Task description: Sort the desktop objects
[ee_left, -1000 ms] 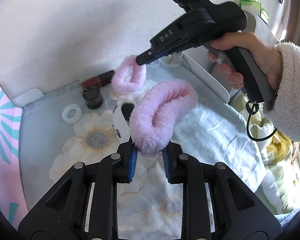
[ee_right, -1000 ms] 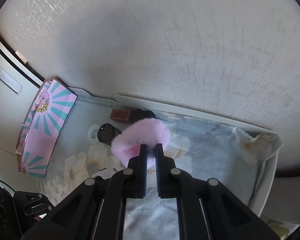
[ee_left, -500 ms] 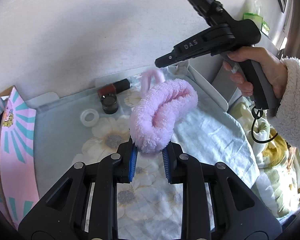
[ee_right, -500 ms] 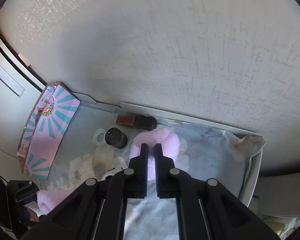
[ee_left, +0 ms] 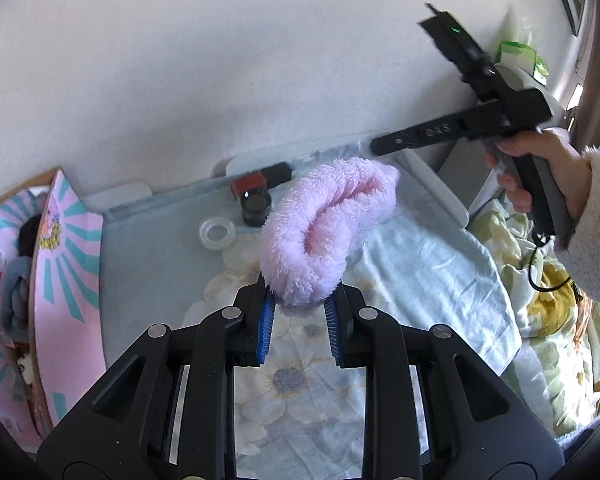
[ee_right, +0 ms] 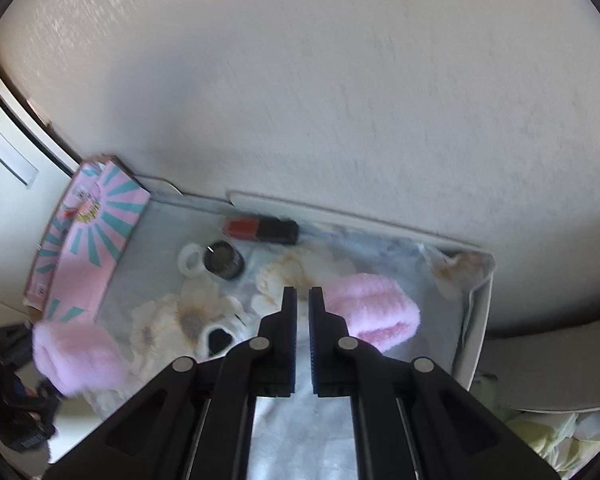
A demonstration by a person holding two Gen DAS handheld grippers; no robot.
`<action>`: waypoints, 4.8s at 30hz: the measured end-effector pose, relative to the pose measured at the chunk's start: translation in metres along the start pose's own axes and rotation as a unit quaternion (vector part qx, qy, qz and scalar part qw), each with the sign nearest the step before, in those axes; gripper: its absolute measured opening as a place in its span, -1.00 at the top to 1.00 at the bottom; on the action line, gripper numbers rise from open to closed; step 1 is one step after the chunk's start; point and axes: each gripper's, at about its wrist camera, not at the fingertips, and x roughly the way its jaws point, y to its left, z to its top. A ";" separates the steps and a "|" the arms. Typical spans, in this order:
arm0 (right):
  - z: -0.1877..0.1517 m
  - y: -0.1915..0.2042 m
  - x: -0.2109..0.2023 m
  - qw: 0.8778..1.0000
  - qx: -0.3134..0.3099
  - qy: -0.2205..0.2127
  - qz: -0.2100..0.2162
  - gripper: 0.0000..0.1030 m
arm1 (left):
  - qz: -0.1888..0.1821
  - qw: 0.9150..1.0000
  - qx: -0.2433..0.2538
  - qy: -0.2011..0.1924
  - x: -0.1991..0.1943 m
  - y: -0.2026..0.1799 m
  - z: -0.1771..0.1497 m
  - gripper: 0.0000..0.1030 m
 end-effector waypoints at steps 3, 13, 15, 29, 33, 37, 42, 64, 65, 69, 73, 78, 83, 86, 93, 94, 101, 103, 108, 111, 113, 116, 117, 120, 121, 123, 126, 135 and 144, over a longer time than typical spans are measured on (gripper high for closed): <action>-0.012 -0.005 0.002 1.000 -0.005 -0.011 -0.005 0.90 | 0.007 1.000 -0.004 0.013 0.014 0.007 -0.010 0.61; -0.042 -0.030 0.015 0.997 0.045 -0.067 0.001 -0.99 | 0.058 0.998 -0.008 0.028 0.057 0.017 -0.037 -0.83; -0.044 -0.033 0.023 0.997 0.048 -0.060 0.002 -0.99 | 0.055 0.998 -0.006 0.012 0.058 0.018 -0.037 -0.91; -0.036 -0.020 0.066 0.999 -0.002 -0.031 -0.029 -0.99 | 0.035 0.999 -0.011 0.025 0.094 0.028 -0.033 -0.36; -0.035 -0.028 0.069 0.999 0.011 -0.029 -0.025 -0.93 | 0.019 0.999 -0.021 0.044 0.103 0.033 -0.035 0.26; -0.035 -0.030 0.075 0.998 -0.003 -0.007 -0.061 -0.12 | 0.014 0.999 -0.023 0.045 0.100 0.033 -0.035 0.50; -0.032 -0.037 0.053 0.999 0.018 -0.033 -0.036 0.52 | 0.006 0.998 -0.039 0.048 0.082 0.037 -0.030 0.52; 0.055 0.155 -0.044 0.992 -0.118 -0.017 0.034 0.53 | 0.065 0.995 -0.077 0.001 -0.127 0.130 0.020 0.52; 0.059 0.166 -0.043 0.992 -0.124 -0.016 0.035 0.53 | 0.073 0.994 -0.081 0.002 -0.133 0.138 0.017 0.52; 0.076 0.225 -0.025 0.985 -0.154 -0.005 0.072 0.53 | 0.104 0.989 -0.105 0.012 -0.149 0.171 -0.001 0.52; 0.086 0.280 0.003 0.978 -0.185 0.017 0.095 0.53 | 0.110 0.985 -0.134 0.019 -0.158 0.204 -0.026 0.52; 0.091 0.347 0.050 0.968 -0.211 0.065 0.124 0.53 | 0.112 0.981 -0.155 0.039 -0.155 0.228 -0.053 0.52; 0.086 0.388 0.080 0.960 -0.227 0.102 0.129 0.53 | 0.111 0.980 -0.159 0.054 -0.148 0.241 -0.070 0.52; 0.082 0.397 0.092 0.958 -0.231 0.115 0.128 0.53 | 0.109 0.979 -0.160 0.057 -0.144 0.245 -0.073 0.52; 0.088 0.401 0.105 0.956 -0.233 0.131 0.123 0.53 | 0.103 0.979 -0.161 0.065 -0.136 0.253 -0.074 0.52; 0.089 0.401 0.106 0.956 -0.232 0.132 0.124 0.53 | 0.105 0.979 -0.160 0.067 -0.134 0.254 -0.073 0.52; 0.094 0.405 0.108 0.947 -0.251 0.149 0.132 0.38 | 0.098 0.979 -0.157 0.081 -0.128 0.254 -0.070 0.26; 0.093 0.408 0.108 0.942 -0.263 0.155 0.136 0.12 | 0.114 0.979 -0.146 0.080 -0.128 0.250 -0.067 -0.61; 0.096 0.404 0.105 0.944 -0.270 0.147 0.118 -0.89 | 0.111 0.982 -0.144 0.052 -0.131 0.244 -0.060 -1.00; 0.104 0.393 0.093 0.954 -0.248 0.108 0.127 -0.99 | 0.130 0.981 -0.135 0.043 -0.130 0.243 -0.057 -1.00; 0.110 0.385 0.085 0.961 -0.233 0.090 0.123 -0.99 | 0.140 0.981 -0.133 0.032 -0.131 0.240 -0.056 -1.00; 0.117 0.377 0.078 0.964 -0.213 0.079 0.135 -0.99 | 0.147 0.980 -0.134 0.031 -0.133 0.241 -0.054 -1.00; 0.118 0.374 0.073 0.965 -0.207 0.077 0.139 -0.99 | 0.152 0.979 -0.133 0.032 -0.131 0.240 -0.052 -1.00; 0.119 0.370 0.067 0.967 -0.201 0.075 0.140 -0.99 | 0.159 0.978 -0.128 0.031 -0.131 0.238 -0.048 -1.00; 0.117 0.368 0.061 0.967 -0.199 0.074 0.140 -0.99 | 0.159 0.979 -0.128 0.030 -0.130 0.235 -0.045 -1.00; 0.112 0.362 0.053 0.966 -0.203 0.077 0.143 -0.99 | 0.156 0.979 -0.128 0.026 -0.133 0.231 -0.042 -1.00; 0.102 0.346 0.037 0.966 -0.208 0.066 0.138 -0.99 | 0.146 0.981 -0.125 0.013 -0.137 0.219 -0.033 -1.00; 0.079 0.248 -0.023 0.982 -0.149 0.026 0.113 -0.99 | 0.109 0.990 -0.087 -0.005 -0.123 0.169 0.004 -1.00; 0.046 0.164 -0.060 0.994 -0.068 -0.002 0.086 -0.99 | 0.069 0.997 -0.039 0.002 -0.089 0.113 0.032 -1.00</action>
